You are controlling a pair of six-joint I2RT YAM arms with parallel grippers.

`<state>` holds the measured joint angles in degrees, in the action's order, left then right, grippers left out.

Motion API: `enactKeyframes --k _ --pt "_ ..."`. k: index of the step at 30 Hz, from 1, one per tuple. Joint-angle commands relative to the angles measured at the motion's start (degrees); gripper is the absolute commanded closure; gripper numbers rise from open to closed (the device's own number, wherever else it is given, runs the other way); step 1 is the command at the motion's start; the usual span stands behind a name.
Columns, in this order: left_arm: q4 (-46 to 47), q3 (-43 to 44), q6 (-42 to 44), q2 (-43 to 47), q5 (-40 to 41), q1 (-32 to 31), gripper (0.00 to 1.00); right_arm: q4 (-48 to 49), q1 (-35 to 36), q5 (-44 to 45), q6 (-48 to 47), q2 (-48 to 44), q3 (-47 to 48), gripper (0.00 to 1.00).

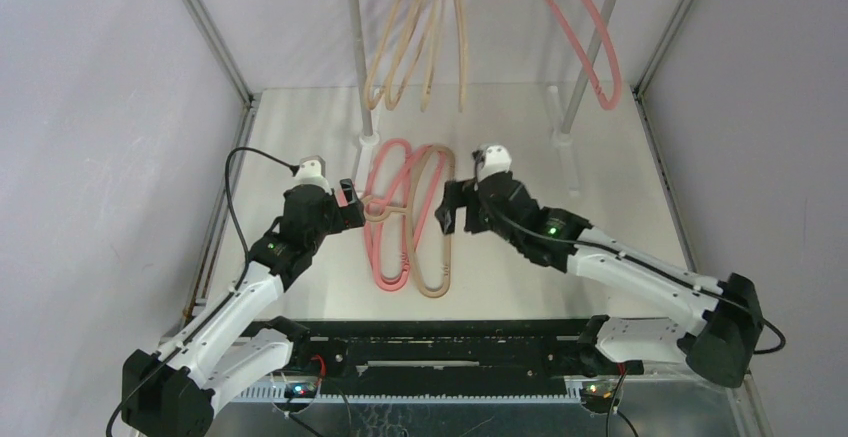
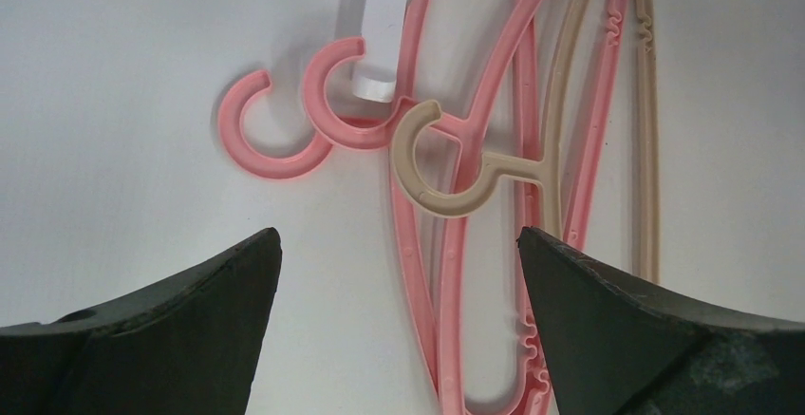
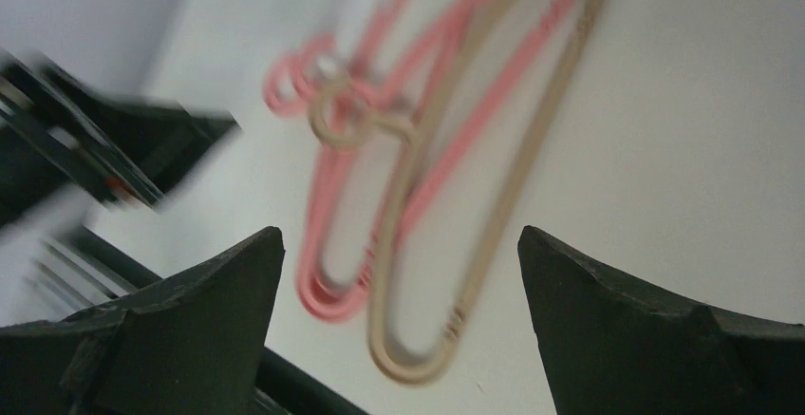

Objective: Organize the hangers

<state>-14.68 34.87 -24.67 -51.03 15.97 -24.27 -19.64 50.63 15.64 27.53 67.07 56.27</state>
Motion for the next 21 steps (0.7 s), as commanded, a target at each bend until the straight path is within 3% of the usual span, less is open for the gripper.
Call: enactKeyframes --k 1,13,21 --pt "2.1 -0.3 -0.4 0.8 1.7 -0.3 0.01 -3.8 4.0 5.4 -3.0 2.8 -0.5 0.00" --pt "2.7 0.0 -0.5 1.5 3.1 -0.2 0.00 -5.7 9.0 3.1 -1.2 21.8 8.1 0.02" --pt "2.3 -0.1 -0.2 2.5 2.8 -0.3 0.01 -6.4 11.7 3.5 0.1 26.8 8.6 0.04"
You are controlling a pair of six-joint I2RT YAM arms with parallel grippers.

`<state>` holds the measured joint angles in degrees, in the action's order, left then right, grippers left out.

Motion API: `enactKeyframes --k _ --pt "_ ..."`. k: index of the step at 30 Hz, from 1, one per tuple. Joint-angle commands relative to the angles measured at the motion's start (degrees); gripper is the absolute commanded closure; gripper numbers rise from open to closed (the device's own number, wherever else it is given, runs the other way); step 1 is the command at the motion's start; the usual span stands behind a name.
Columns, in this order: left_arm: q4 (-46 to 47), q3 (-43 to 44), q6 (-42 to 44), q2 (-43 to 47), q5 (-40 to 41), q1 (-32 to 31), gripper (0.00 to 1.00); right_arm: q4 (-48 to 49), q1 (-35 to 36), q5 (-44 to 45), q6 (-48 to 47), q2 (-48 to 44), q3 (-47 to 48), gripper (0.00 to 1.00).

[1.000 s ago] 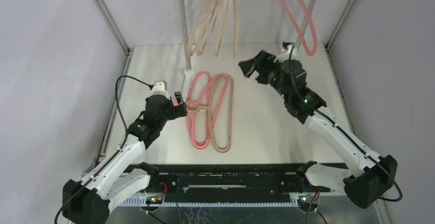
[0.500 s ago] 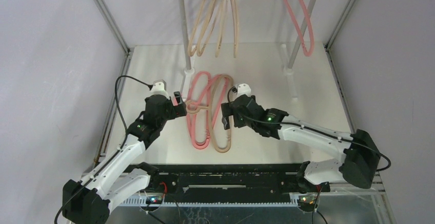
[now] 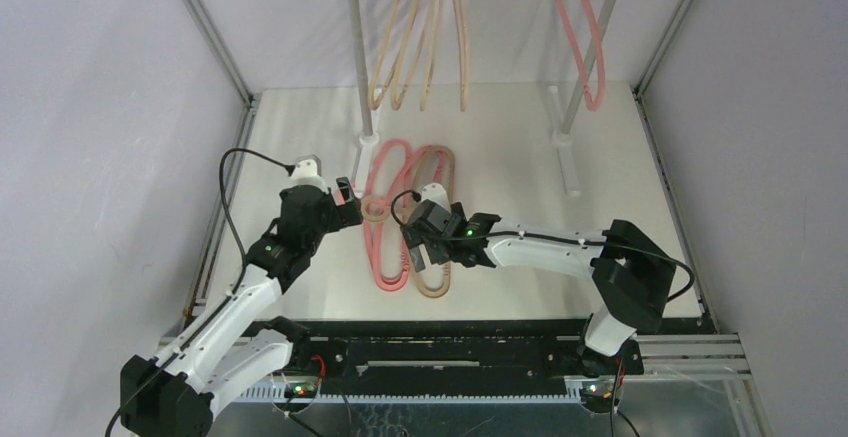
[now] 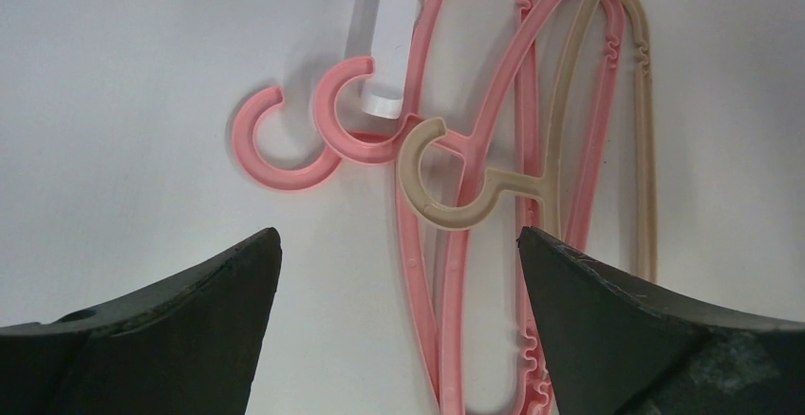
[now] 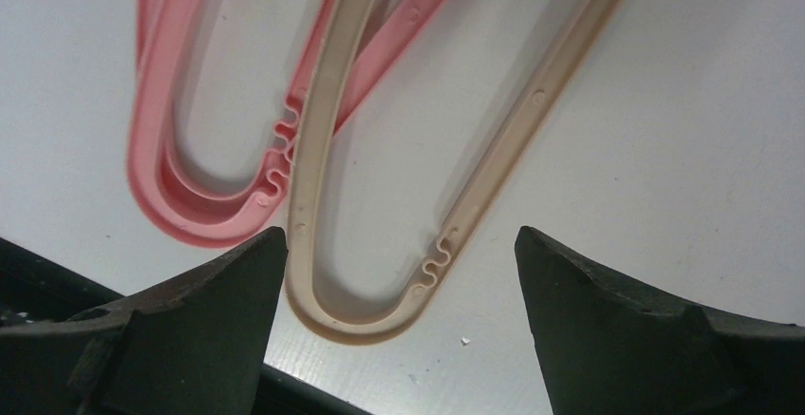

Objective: Organize the hangers

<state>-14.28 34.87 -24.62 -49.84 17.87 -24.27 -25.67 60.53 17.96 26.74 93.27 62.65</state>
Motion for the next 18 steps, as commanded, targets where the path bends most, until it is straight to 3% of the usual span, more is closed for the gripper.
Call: enactKeyframes --k 1,18 --pt "1.9 -0.1 -0.3 1.2 1.0 -0.2 0.00 -0.5 2.2 1.2 1.0 1.1 2.2 0.04" --pt "1.3 0.4 -0.2 0.0 0.9 -0.2 0.00 1.6 4.9 -4.1 2.8 4.6 0.7 0.05"
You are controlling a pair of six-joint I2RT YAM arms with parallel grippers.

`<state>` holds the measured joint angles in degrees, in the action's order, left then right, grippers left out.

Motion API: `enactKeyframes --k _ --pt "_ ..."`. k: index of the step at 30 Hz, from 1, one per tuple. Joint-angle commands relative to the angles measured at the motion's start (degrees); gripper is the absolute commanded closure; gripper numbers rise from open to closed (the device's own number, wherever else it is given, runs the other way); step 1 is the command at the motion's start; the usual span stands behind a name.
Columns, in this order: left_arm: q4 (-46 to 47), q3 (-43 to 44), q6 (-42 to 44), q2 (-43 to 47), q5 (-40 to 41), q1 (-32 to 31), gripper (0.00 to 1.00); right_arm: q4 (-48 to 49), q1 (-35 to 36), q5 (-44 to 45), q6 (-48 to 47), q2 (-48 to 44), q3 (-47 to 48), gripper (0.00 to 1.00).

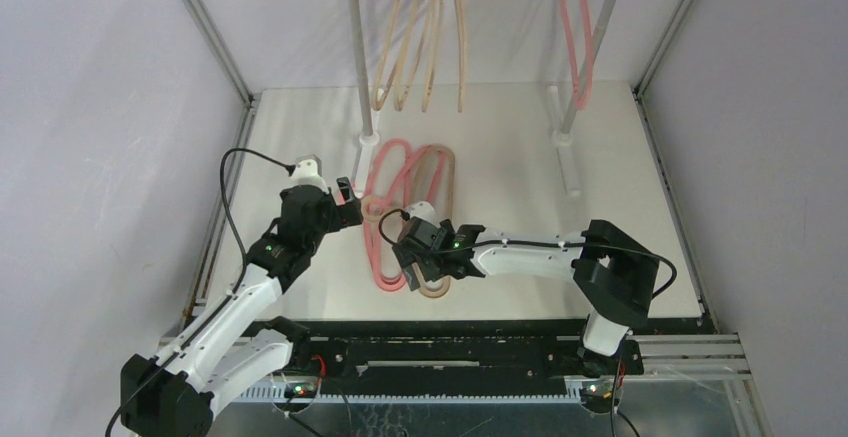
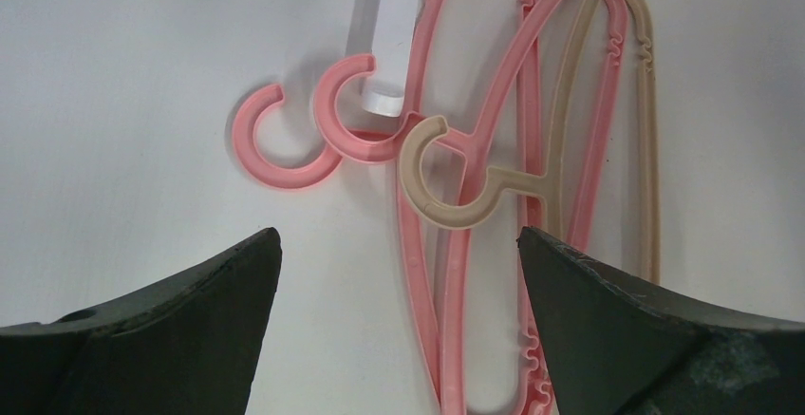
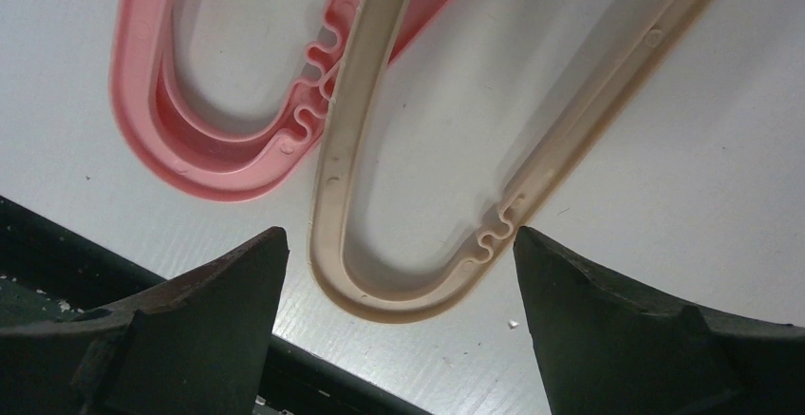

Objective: Organize the hangers

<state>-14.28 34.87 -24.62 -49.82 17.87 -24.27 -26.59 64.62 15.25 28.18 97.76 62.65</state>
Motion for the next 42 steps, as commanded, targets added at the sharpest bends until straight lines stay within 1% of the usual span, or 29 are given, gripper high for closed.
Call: enactKeyframes --k 1,7,14,17,20,22,23,24,25,29,30,31,33,34,35,39,42 --pt "1.4 0.4 -0.3 0.1 0.9 -0.2 0.01 2.8 0.8 -1.7 1.4 0.5 0.7 0.05" --pt "1.6 0.3 -0.3 0.0 0.5 -0.2 0.01 5.5 0.9 -4.1 1.6 2.4 1.0 0.07" --pt "2.2 0.3 -0.4 -0.2 0.0 -0.2 0.00 5.6 0.9 -4.7 1.4 6.8 2.7 0.10" --pt "2.2 0.1 -0.4 0.3 -0.1 -0.3 0.01 5.3 0.9 -3.1 1.3 7.9 3.5 0.11" --pt "2.2 -0.3 -0.4 1.0 0.0 -0.3 0.00 4.8 0.9 -0.4 1.5 8.5 3.5 0.15" --pt "2.2 -0.6 -0.4 1.3 0.1 -0.3 0.00 3.9 0.9 1.3 1.9 8.9 3.5 0.22" --pt "2.2 -0.7 -0.4 1.4 0.1 -0.2 0.00 3.4 0.9 2.0 2.2 9.1 3.5 0.31" --pt "2.2 -0.8 -0.4 1.5 0.2 -0.3 0.00 2.8 0.9 2.4 2.4 9.2 3.5 0.36" --pt "2.2 -0.9 -0.5 1.6 0.2 -0.3 0.01 2.2 0.9 3.0 2.7 9.3 3.5 0.46" --pt "2.2 -0.9 -0.6 1.6 0.2 -0.3 0.00 0.7 0.9 4.6 3.3 9.3 3.5 0.68" --pt "2.1 -0.9 -0.6 1.6 0.2 -0.3 0.00 0.7 0.9 5.0 3.3 9.0 3.2 0.72" --pt "2.1 -0.9 -0.6 1.7 0.3 -0.2 0.00 0.9 0.9 5.2 3.2 8.5 2.9 0.78" --pt "2.1 -1.0 -0.7 1.7 0.3 -0.3 0.01 0.9 0.8 5.5 2.9 7.5 2.6 0.93" --pt "2.0 -1.0 -0.7 1.7 0.5 -0.3 0.00 0.8 0.7 5.5 2.7 6.9 2.4 0.98" --pt "1.9 -1.0 -0.8 1.6 0.6 -0.3 0.00 0.9 0.5 5.3 2.5 6.2 2.2 1.00" --pt "1.0 -0.6 -0.7 1.4 1.4 -0.3 0.01 2.0 -0.1 4.4 1.9 1.6 0.0 1.00" --pt "0.7 -0.5 -0.5 1.8 2.0 -0.2 0.01 4.1 -1.1 2.6 1.9 -3.9 -2.9 1.00"
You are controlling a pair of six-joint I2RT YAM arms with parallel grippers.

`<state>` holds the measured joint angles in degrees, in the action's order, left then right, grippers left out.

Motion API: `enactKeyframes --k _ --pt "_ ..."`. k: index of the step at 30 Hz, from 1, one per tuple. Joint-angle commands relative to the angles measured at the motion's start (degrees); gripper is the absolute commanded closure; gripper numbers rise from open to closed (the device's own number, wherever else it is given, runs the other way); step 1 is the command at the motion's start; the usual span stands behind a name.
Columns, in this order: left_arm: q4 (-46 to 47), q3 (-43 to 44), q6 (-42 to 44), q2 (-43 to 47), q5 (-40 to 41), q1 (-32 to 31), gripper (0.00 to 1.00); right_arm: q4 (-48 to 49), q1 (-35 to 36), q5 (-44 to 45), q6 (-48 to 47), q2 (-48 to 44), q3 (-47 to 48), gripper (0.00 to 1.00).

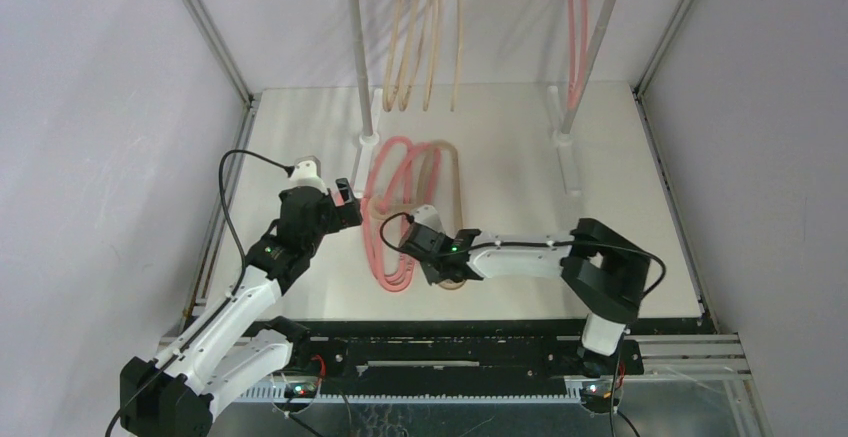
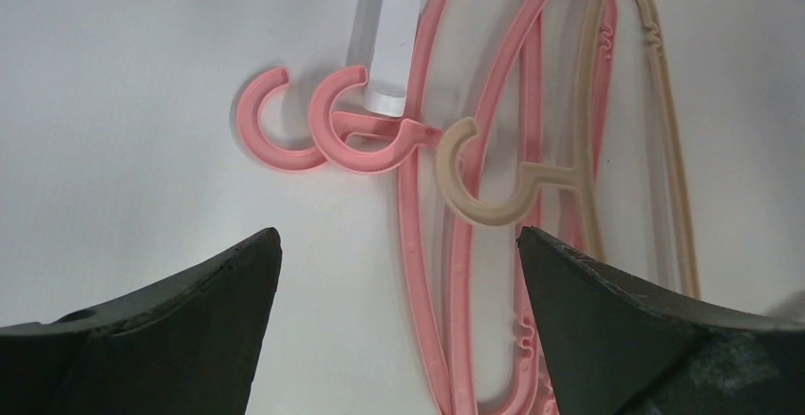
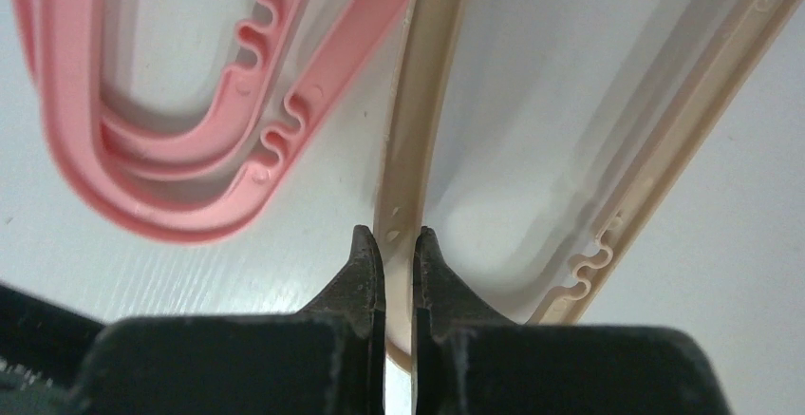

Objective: Organize the hangers

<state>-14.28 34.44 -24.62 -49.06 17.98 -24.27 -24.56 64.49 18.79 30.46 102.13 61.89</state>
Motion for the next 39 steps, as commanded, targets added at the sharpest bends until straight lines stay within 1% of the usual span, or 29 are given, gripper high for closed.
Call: enactKeyframes --k 1,5,9,13,18,22,26,33,39 --pt "0.6 0.0 -0.5 1.1 2.0 -0.2 0.00 2.8 -1.3 -1.6 -0.3 -10.4 -3.3 1.00" --pt "0.1 0.2 -0.5 1.0 2.0 -0.2 0.00 5.0 -3.9 -4.0 0.2 -19.5 -8.1 1.00" --pt "-0.4 0.2 -0.4 0.8 1.8 -0.3 0.00 5.6 -8.8 -8.9 0.5 -30.4 -12.2 1.00" --pt "-0.3 0.3 -0.6 0.6 1.4 -0.3 0.00 4.6 -16.4 -14.2 0.5 -40.0 -14.0 1.00" --pt "-0.3 0.9 -0.3 0.1 1.3 -0.3 0.01 8.1 -26.1 -26.3 0.6 -49.2 -16.2 1.00" --pt "-0.3 1.0 -0.4 -0.1 1.0 -0.3 0.00 10.7 -31.5 -34.4 1.4 -51.5 -15.3 1.00" --pt "-0.5 0.9 -0.4 0.2 1.2 -0.3 0.01 12.5 -33.4 -37.3 2.8 -51.3 -14.0 1.00" --pt "-0.5 0.5 -0.6 0.2 1.1 -0.3 0.01 12.9 -32.8 -38.9 3.5 -49.3 -15.4 1.00" --pt "-0.5 0.3 -0.7 0.2 0.8 -0.3 0.01 11.1 -31.5 -37.7 4.0 -52.2 -16.5 1.00"
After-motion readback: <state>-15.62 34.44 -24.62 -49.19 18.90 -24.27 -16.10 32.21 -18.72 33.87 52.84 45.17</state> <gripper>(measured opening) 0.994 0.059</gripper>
